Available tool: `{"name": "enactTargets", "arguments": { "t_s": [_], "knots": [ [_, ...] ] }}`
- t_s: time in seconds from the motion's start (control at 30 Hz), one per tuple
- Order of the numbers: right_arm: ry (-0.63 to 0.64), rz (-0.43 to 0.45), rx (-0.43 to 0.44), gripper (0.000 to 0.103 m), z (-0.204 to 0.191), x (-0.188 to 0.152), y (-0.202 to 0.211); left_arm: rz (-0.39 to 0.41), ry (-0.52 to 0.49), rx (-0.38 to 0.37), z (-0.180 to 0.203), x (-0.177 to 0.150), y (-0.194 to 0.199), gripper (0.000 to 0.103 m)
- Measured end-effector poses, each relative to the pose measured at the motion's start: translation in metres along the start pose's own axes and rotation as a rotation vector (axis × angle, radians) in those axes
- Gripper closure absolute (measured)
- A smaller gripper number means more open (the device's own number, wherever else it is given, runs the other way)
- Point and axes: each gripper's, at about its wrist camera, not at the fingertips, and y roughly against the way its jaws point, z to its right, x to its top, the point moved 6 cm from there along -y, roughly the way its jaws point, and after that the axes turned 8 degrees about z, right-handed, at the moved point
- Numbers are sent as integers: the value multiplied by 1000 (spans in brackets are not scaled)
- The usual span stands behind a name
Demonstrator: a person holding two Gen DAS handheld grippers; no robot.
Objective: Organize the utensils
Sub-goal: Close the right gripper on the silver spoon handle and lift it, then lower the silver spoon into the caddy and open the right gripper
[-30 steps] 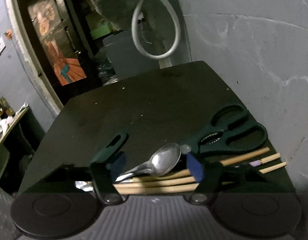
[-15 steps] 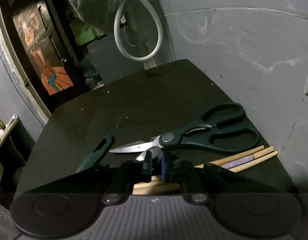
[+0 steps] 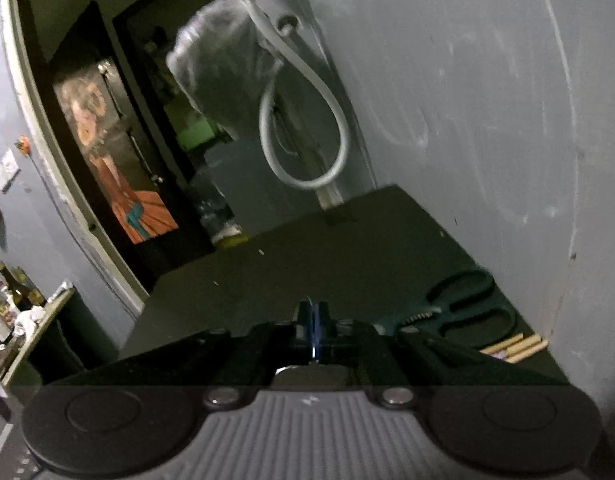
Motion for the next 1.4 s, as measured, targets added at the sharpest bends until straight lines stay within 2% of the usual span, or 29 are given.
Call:
{"name": "enactTargets", "arguments": {
  "t_s": [0.23, 0.5, 0.83, 1.23, 1.4],
  "knots": [
    [68, 96, -1, 102, -23, 16, 35, 9, 0, -16, -1, -1, -2, 23],
    [77, 159, 2, 102, -39, 29, 72, 22, 2, -51, -7, -4, -3, 24],
    [148, 259, 3, 102, -63, 52, 118, 35, -2, -88, -11, -6, -3, 24],
    [216, 414, 95, 102, -117, 94, 161, 41, -7, -114, -14, -8, -4, 24],
    [267, 433, 168, 102, -143, 102, 170, 43, -10, -123, -15, -8, -5, 24]
  ]
}}
